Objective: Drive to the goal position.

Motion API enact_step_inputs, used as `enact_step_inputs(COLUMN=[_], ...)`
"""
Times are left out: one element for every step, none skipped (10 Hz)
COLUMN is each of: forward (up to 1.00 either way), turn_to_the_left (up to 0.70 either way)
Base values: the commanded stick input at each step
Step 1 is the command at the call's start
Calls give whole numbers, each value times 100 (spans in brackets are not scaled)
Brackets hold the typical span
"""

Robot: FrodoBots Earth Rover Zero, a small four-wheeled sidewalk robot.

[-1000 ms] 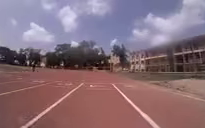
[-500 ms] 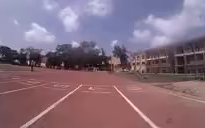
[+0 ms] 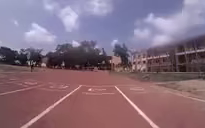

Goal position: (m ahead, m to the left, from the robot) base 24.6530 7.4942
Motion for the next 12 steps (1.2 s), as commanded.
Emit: enact_step_inputs(forward=[70,70,70,70,70,70,70,70,70,70,70,70], turn_to_the_left=[0,0,0,0,0,0,0,0,0,0,0,0])
